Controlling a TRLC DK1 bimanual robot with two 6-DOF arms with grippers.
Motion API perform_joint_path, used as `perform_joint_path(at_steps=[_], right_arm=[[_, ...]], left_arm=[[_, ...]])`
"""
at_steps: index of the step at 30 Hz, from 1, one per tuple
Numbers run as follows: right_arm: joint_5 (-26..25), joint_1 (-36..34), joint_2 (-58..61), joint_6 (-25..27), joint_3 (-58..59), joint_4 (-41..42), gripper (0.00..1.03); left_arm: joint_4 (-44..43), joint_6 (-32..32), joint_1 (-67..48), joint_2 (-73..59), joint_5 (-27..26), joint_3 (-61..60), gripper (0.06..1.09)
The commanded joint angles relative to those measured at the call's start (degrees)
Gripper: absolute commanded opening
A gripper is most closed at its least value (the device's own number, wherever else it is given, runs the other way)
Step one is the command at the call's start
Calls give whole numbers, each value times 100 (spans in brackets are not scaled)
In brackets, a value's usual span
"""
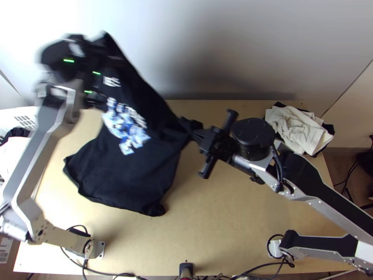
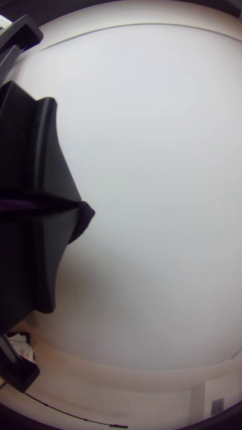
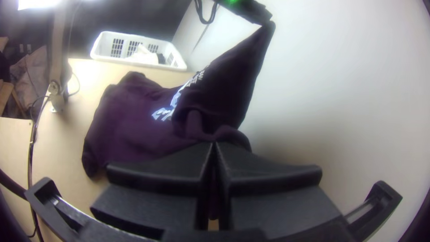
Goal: Fold the t-shirt
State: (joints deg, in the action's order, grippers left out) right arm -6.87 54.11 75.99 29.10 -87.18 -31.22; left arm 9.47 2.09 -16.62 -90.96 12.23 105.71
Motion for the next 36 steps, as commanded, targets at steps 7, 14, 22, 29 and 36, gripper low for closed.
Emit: perform_joint_path(at_steps=[7,14,22,29,36], right_arm=[[556,-1649,-1086,-660,3014,855,3],[556,-2018,-1385,-854,3813,828,3],[556,-2115,-1306,-1126,3945,723,3],[538,-2203,-1209,-1214,4007,776,3],[556,-2194,-1174,-1372,4042,776,3]], left_arm=[[-148,450,-1317,-1152,-45,-1017,23],[301,459,-1862,-1302,-493,-1492,100],[1742,459,-1853,-704,-1372,-1430,102],[3113,231,-1897,403,-1970,-2221,102],[4317,-51,-2477,1045,-2119,-3109,102]])
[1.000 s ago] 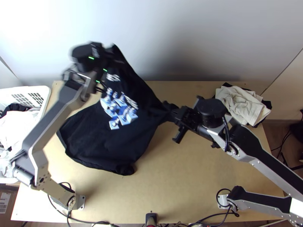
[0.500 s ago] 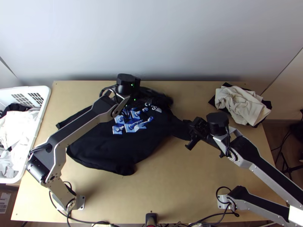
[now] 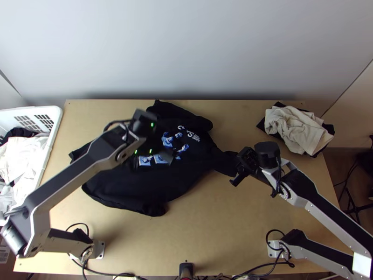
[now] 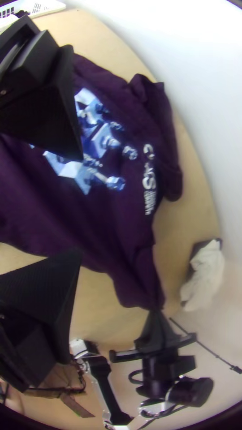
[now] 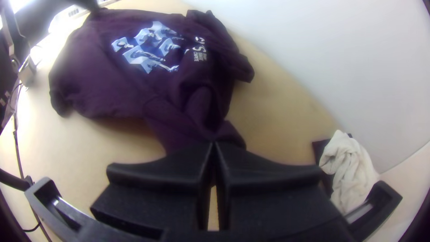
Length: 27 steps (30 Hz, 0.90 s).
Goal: Fold the t-shirt
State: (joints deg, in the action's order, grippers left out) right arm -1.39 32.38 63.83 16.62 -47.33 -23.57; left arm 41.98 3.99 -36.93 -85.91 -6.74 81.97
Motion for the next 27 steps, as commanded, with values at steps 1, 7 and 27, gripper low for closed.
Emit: perform_joint_path(at_steps=[1,7,27], right_arm=[[7,-21,41,-151,57,19,3],[-2,5,50,-159,-4,37,3],[-2,40,121,-133,-31,19,3]], left_arm=[[1172,-293,-588,584,-222,-885,102],[1779,-452,-1326,672,-275,-1588,102],[1744,-540,-2126,39,-706,-2028,99]])
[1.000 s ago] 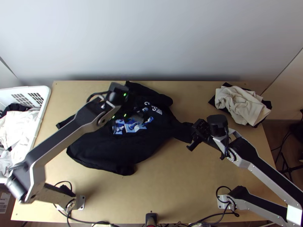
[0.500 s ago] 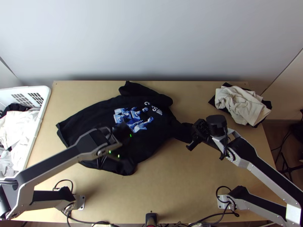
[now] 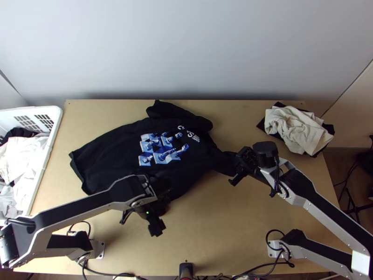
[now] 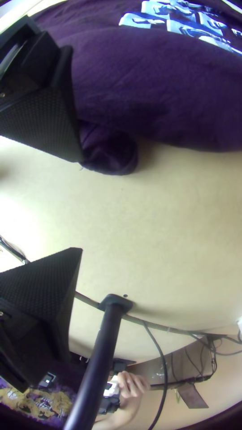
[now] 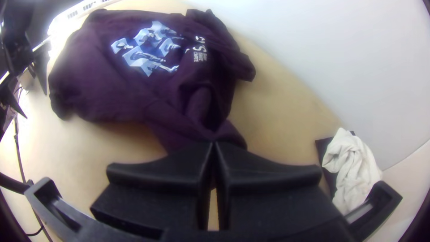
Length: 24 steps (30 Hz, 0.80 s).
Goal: Fold the t-shirt
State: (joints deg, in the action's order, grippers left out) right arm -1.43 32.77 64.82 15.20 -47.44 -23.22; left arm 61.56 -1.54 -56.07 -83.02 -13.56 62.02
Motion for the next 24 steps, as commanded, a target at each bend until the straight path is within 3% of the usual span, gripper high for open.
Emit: perform_joint_path(at_steps=[1,15,19,24], right_arm=[[3,1,22,0,-20,-16,3],[-6,-69,22,27,-64,-95,3],[-6,-78,49,36,-108,-95,3],[3,-78,49,36,-125,-95,3]], left_arm=[[-250,13,-211,-302,-24,-14,99],[-707,13,-70,-970,249,126,98],[-786,-22,26,-1058,258,126,84],[-803,-39,158,-1199,258,100,81]])
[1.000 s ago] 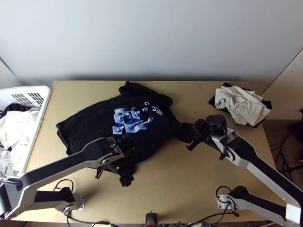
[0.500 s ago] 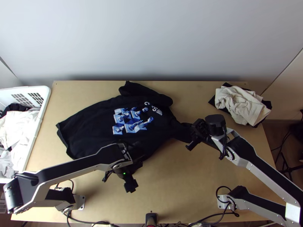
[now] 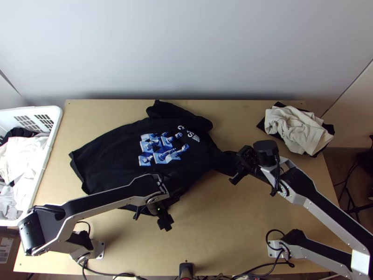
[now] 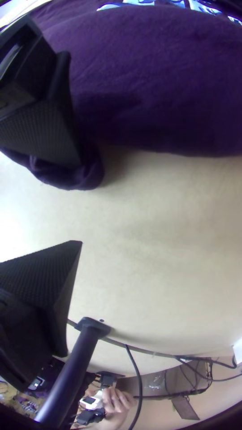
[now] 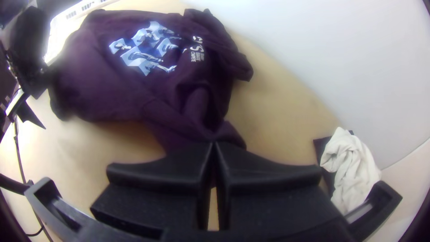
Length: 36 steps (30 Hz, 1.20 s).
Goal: Fold the t-shirt
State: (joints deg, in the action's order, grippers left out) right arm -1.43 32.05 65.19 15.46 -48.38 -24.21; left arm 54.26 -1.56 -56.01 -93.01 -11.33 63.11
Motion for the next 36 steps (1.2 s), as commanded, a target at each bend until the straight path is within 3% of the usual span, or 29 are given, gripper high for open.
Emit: perform_joint_path(at_steps=[1,5,6,8,10,19,28,36], right_arm=[[3,-6,20,9,-31,4,3],[3,-15,20,0,-57,-5,3],[3,-24,20,0,-66,-5,3],[3,-24,11,0,-75,-5,3],[-6,-32,11,9,-75,-14,3],[-6,-252,-50,97,-444,-198,3],[-6,-964,-182,273,-1367,-664,3],[3,-1650,-437,317,-2387,-1183,3]], left_arm=[[-100,-37,169,-217,35,-18,75],[-267,-55,196,-235,35,-80,57],[-328,-90,204,-226,26,-89,50],[-460,-292,204,-235,-44,-89,25],[-469,-327,204,-235,-44,-71,13],[234,-345,740,486,-53,685,9],[1438,-819,2595,1330,-53,2495,9],[1799,-1083,4195,1751,-53,3990,9]])
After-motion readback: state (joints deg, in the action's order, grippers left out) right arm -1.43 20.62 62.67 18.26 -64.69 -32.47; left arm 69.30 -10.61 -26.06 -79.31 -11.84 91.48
